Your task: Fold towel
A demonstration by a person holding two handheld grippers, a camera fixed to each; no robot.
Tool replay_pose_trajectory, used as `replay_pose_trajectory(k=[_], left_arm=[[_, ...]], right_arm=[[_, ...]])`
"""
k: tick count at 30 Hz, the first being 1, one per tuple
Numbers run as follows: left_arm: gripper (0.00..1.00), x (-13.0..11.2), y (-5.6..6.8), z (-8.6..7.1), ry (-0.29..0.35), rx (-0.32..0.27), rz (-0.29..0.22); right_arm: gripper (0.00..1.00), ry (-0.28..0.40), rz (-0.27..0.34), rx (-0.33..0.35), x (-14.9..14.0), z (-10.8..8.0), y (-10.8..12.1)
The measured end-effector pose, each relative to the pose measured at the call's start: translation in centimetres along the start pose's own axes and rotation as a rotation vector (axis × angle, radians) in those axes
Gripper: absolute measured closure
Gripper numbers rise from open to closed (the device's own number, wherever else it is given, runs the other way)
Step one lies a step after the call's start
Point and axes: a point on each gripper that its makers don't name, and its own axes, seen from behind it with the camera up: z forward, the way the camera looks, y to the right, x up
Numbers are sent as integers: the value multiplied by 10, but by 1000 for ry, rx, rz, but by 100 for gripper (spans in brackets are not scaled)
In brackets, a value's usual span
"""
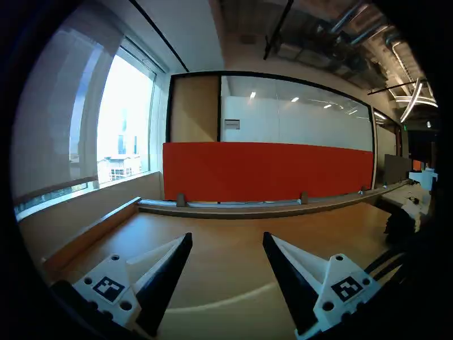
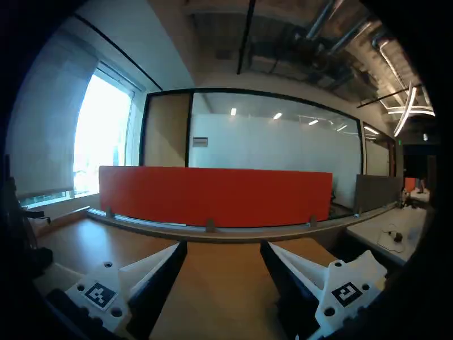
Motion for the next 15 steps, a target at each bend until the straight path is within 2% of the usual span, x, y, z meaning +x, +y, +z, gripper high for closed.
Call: replay_pose_trajectory(k=[15], left_arm=[[8,-45,-13,4,42,28,-7]], right_arm=[[0,-21,-58,11,-23,0,-11]])
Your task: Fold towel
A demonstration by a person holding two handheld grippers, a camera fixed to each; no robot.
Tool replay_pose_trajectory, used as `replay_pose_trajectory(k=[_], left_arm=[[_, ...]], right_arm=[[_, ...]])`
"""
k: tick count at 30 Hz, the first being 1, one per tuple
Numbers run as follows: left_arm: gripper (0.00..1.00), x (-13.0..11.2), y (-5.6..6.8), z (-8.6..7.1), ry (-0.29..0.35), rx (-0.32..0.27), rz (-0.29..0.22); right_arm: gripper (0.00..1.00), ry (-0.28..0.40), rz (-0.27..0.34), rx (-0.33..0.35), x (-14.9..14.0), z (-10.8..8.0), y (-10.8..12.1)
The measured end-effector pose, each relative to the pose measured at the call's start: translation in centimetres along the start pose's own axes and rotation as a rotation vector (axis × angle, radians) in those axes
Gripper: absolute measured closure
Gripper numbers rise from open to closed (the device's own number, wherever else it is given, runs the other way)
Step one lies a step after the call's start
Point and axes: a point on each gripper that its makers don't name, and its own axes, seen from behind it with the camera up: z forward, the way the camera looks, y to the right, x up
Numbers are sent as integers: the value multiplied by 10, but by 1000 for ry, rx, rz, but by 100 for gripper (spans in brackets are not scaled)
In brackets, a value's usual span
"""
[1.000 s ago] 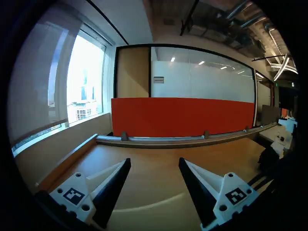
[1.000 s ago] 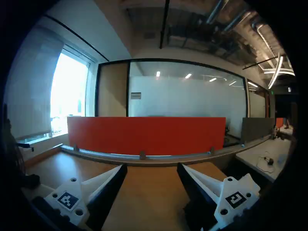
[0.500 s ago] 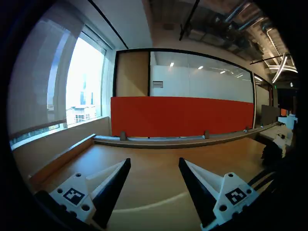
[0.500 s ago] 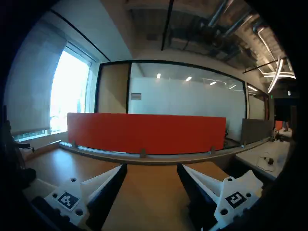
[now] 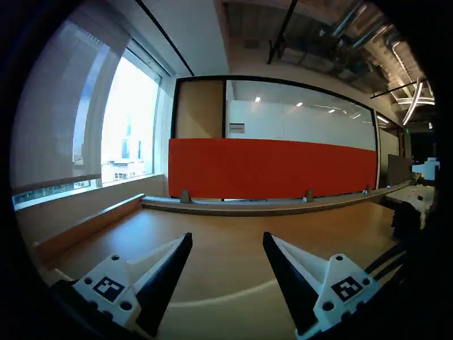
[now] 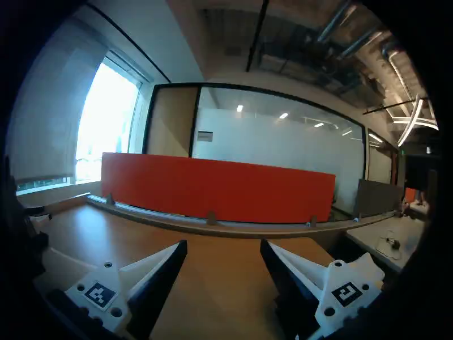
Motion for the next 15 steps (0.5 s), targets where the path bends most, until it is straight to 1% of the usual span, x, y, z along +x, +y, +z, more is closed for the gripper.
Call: replay_pose_trajectory(k=[9,15], left_arm=[[8,-24,-1,2,24,1,-5],[8,-44,-2,5,19,0,0]], right_arm=[[0,6,28,8,-11,-3,-5],[0,7,16,7,-21,-7,-5]])
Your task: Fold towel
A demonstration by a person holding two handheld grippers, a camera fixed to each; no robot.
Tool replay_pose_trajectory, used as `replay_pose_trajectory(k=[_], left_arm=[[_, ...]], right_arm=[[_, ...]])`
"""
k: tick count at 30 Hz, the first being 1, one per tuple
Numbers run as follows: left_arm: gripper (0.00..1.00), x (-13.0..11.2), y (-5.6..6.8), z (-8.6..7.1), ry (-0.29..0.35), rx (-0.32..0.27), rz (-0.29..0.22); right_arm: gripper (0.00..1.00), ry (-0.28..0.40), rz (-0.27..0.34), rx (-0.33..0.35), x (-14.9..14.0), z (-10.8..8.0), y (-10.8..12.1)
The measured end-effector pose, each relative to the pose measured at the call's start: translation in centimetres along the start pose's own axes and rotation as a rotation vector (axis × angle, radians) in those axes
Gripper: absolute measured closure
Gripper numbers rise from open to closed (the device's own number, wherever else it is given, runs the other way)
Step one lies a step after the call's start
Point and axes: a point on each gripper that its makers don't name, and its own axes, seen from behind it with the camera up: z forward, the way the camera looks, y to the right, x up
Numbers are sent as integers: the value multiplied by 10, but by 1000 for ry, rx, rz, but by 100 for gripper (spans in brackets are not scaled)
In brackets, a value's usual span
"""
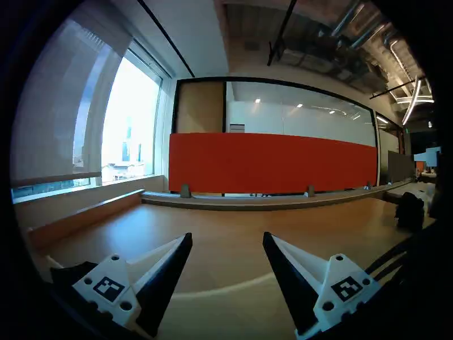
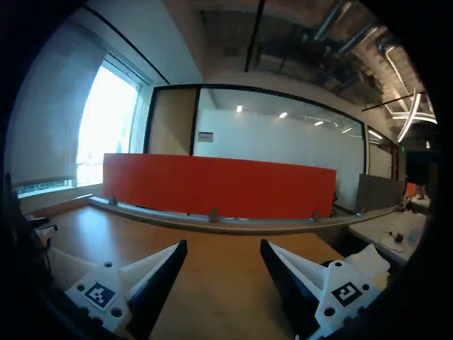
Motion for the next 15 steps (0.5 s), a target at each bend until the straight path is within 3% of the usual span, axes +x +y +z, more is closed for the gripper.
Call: replay_pose_trajectory(k=[6,15], left_arm=[[8,-13,0,0,-1,-1,-11],[8,-14,-5,0,8,6,-14]], right_arm=[[0,2,-14,-6,-4,-2,1],[0,4,-18,0,-4,-4,-2]])
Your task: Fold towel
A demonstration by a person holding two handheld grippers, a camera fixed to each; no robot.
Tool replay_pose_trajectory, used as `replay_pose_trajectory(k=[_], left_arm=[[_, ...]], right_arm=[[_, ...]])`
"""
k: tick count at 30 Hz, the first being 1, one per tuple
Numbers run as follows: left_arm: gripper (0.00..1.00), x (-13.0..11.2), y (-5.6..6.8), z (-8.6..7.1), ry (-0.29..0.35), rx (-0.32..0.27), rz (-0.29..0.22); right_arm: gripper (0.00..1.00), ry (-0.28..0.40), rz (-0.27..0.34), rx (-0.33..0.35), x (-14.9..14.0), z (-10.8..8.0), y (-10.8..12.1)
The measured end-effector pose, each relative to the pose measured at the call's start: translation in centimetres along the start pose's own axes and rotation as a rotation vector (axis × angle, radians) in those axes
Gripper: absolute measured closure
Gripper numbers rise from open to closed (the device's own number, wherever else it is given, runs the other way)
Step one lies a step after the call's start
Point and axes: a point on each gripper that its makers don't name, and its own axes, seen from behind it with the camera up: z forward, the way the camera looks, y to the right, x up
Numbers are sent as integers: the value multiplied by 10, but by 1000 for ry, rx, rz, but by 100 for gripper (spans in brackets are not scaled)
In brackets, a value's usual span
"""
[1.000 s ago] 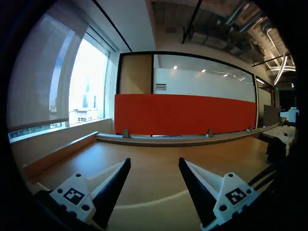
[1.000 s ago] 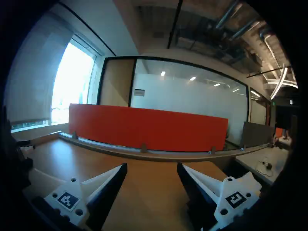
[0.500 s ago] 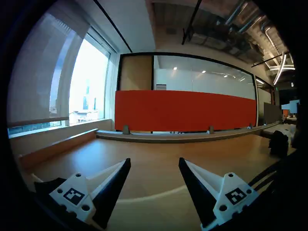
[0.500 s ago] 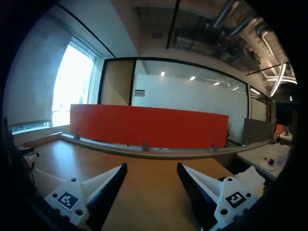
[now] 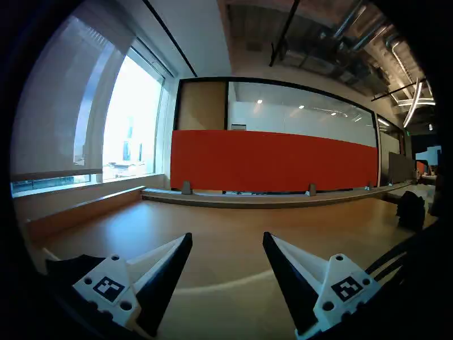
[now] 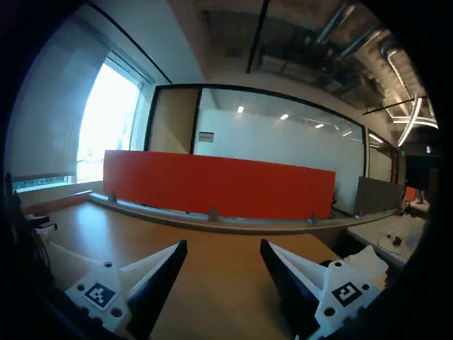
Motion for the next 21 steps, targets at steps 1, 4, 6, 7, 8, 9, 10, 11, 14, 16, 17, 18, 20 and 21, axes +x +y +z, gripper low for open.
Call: replay_pose_trajectory(k=[1,4,6,7,8,9,10,11,14,16,17,18,20,21], left_arm=[[8,0,0,0,1,1,1],[8,0,0,0,4,3,7],[8,0,0,-1,7,3,15],[8,0,1,-1,7,2,21],[8,0,2,-1,8,1,26],[8,0,3,-1,10,1,32],[8,0,4,-1,11,1,36],[8,0,4,-2,13,1,41],[8,0,4,-2,14,2,39],[8,0,4,-2,15,2,42],[8,0,4,-2,16,1,44],[8,0,4,-2,16,1,44],[8,0,4,-1,15,1,44],[8,0,4,-1,15,1,44]], right_arm=[[0,0,0,1,0,0,0],[0,2,2,0,2,-1,0],[0,3,5,-2,3,-2,2],[0,4,7,-4,3,-2,3],[0,4,9,-5,3,-2,4],[0,4,10,-6,2,-2,5],[0,4,11,-7,2,-2,6],[0,3,13,-8,1,-2,7],[0,9,14,-12,-1,-2,10],[0,15,11,-14,-1,-2,12],[0,18,8,-15,-2,-1,13],[0,22,5,-18,-2,-1,14],[0,28,-3,-25,-2,0,18],[0,34,-8,-29,-2,1,20]])
